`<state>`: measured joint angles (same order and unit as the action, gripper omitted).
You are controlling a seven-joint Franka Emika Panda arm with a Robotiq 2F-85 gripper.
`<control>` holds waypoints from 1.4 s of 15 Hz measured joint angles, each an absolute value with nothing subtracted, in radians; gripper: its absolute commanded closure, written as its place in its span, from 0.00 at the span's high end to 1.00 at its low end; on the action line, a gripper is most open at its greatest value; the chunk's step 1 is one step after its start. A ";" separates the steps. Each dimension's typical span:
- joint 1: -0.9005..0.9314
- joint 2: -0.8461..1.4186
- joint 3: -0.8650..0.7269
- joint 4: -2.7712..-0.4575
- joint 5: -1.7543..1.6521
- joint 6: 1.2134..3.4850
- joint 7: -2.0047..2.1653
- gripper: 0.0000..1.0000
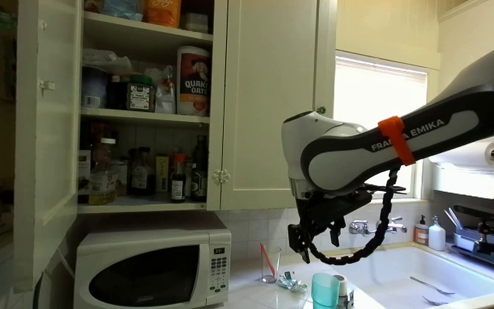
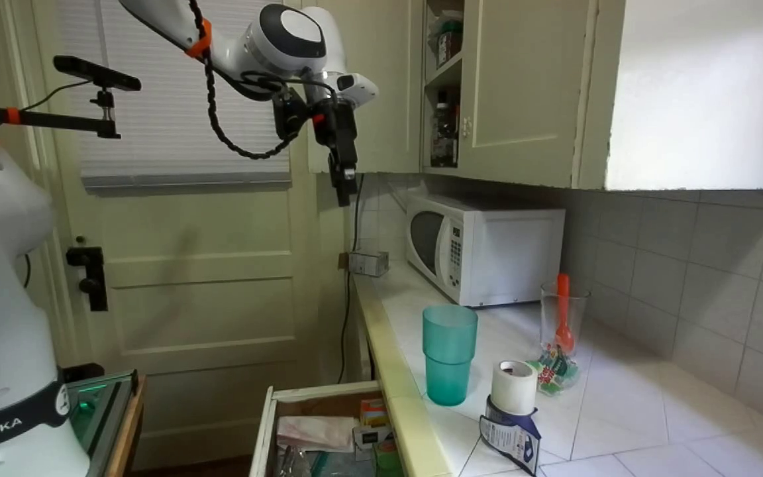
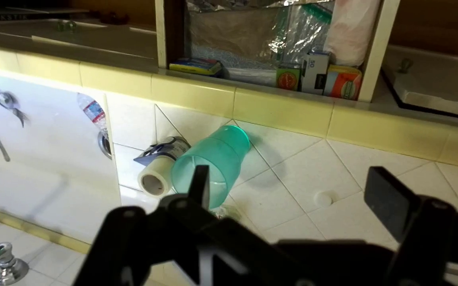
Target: Put the cup inside the cupboard
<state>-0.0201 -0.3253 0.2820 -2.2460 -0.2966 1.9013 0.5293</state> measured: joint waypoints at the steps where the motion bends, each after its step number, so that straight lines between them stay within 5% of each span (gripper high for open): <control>1: -0.020 -0.329 0.268 -2.272 -0.313 1.915 0.529 1.00; 15: 0.007 -0.476 0.040 -2.794 -0.215 2.896 0.176 1.00; 21: 0.047 -0.436 -0.014 -2.774 -0.120 2.969 0.138 1.00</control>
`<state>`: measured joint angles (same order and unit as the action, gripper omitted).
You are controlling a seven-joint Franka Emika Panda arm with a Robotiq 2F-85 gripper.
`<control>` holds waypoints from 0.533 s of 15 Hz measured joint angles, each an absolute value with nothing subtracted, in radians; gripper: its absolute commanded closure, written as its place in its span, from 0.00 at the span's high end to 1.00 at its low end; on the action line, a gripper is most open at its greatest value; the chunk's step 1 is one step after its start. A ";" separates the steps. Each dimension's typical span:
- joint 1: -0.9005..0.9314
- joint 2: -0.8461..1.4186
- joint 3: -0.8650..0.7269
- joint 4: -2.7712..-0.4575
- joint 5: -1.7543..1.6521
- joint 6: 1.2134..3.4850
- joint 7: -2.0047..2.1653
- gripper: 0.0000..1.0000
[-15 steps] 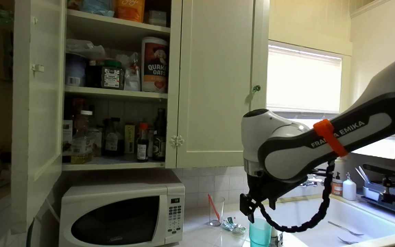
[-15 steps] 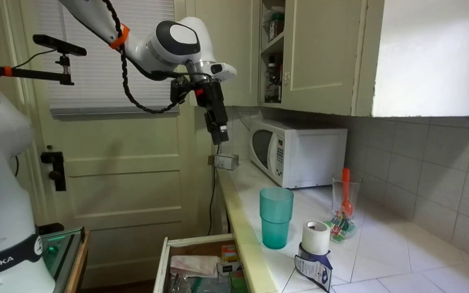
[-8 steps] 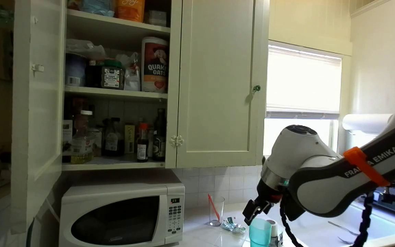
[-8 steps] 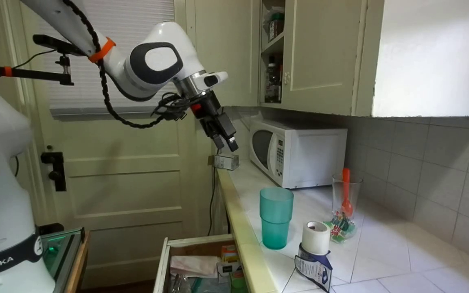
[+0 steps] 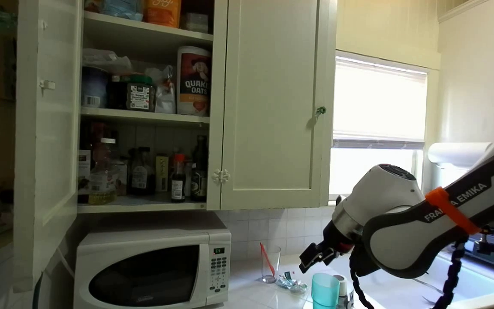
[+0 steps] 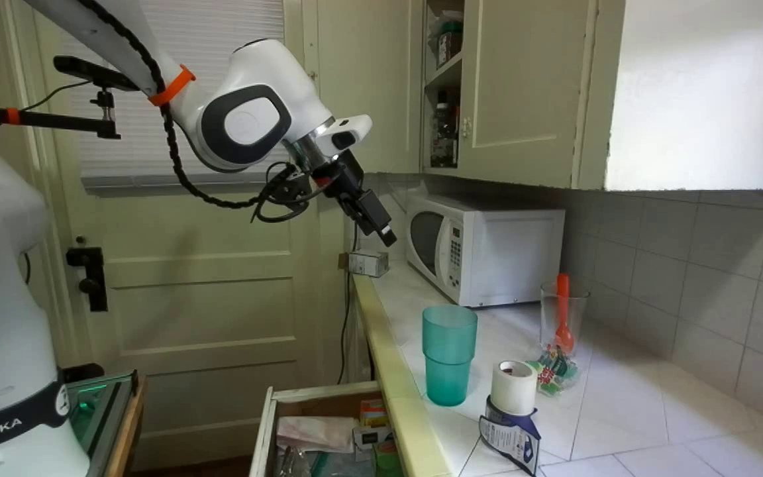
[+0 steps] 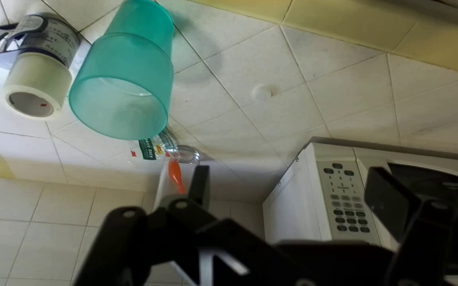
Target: Put the cup inside the cupboard
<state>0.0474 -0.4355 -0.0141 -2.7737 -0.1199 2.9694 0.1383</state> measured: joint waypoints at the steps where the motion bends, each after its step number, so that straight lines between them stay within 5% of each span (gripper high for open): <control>1: 0.040 -0.436 -0.004 -2.771 -0.120 2.969 0.138 1.00; 8: -0.166 -0.345 0.085 -2.762 -0.113 2.987 0.236 1.00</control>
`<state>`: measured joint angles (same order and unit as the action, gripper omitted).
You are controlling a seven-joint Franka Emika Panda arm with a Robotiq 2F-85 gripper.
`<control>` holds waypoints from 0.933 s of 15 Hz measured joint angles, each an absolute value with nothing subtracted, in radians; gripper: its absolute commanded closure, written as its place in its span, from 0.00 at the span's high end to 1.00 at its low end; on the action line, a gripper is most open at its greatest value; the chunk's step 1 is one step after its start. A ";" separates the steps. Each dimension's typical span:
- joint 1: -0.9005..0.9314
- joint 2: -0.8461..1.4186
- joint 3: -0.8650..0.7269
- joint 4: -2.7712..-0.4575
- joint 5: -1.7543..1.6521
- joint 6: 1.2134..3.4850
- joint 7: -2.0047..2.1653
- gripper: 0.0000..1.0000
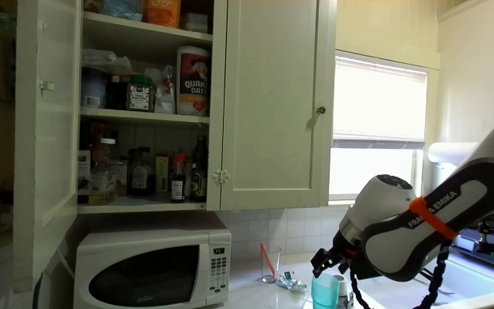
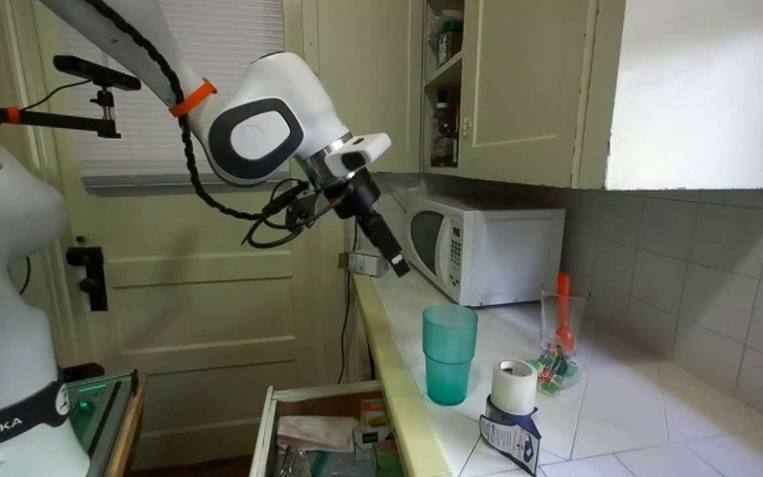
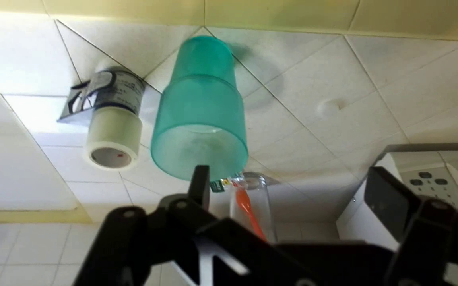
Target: Put the cup inside the cupboard
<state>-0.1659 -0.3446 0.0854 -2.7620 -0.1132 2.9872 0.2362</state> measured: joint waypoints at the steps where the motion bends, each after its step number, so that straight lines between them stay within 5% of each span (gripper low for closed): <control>1: -0.166 -0.319 0.073 -2.762 -0.101 2.990 0.234 1.00; 14: -0.143 0.024 0.019 -2.760 -0.093 3.278 0.159 1.00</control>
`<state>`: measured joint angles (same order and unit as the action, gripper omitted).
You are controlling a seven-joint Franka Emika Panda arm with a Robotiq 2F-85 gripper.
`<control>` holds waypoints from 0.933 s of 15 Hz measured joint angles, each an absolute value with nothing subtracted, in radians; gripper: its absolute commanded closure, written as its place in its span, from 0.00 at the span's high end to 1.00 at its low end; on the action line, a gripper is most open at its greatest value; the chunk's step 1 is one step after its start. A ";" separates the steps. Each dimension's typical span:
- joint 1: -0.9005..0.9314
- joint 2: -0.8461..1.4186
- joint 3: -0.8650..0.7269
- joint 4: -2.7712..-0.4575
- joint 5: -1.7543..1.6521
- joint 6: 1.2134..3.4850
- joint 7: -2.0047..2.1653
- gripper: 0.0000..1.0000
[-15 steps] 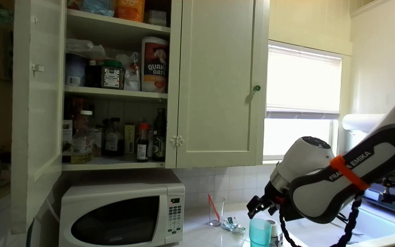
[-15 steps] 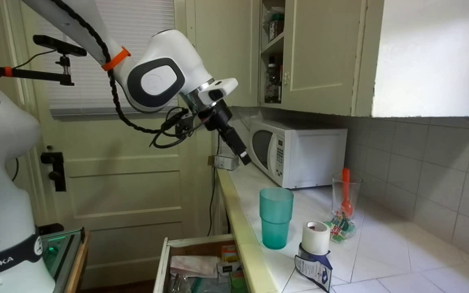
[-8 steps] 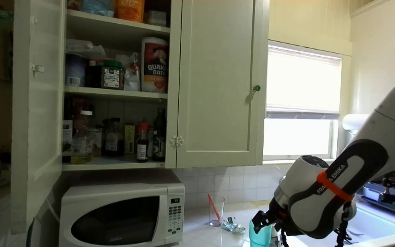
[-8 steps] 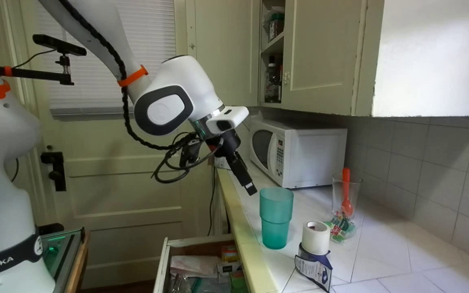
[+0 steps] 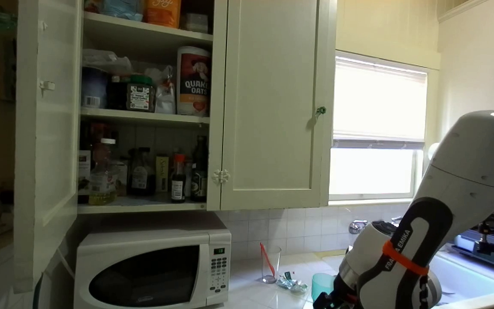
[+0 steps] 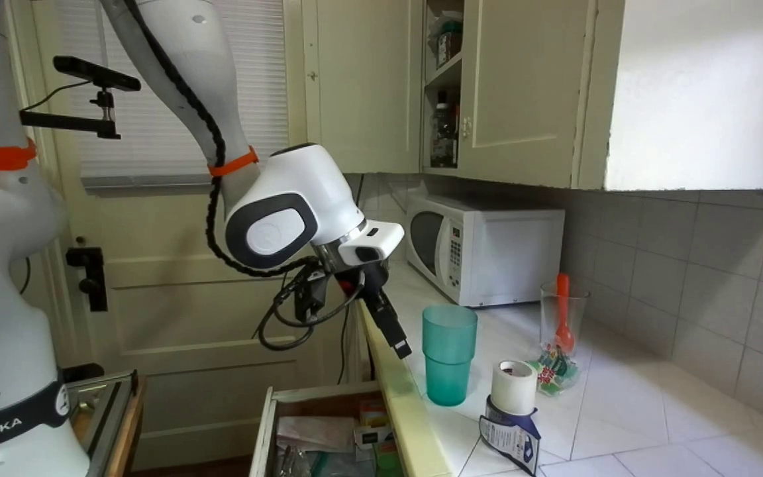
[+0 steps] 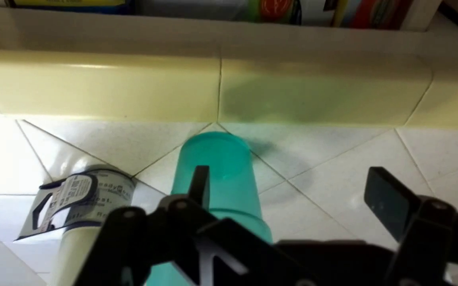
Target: Put the cup inside the cupboard
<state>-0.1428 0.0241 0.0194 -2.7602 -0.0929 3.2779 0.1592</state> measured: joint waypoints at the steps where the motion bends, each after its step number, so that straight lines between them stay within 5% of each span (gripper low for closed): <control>1: -0.141 0.044 0.021 -2.760 -0.107 3.279 0.153 1.00; 14: -0.180 0.097 -0.165 -2.750 -0.139 3.279 -0.021 1.00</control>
<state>-0.1796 0.0969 -0.1647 -2.7497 -0.1394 3.2787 -0.0206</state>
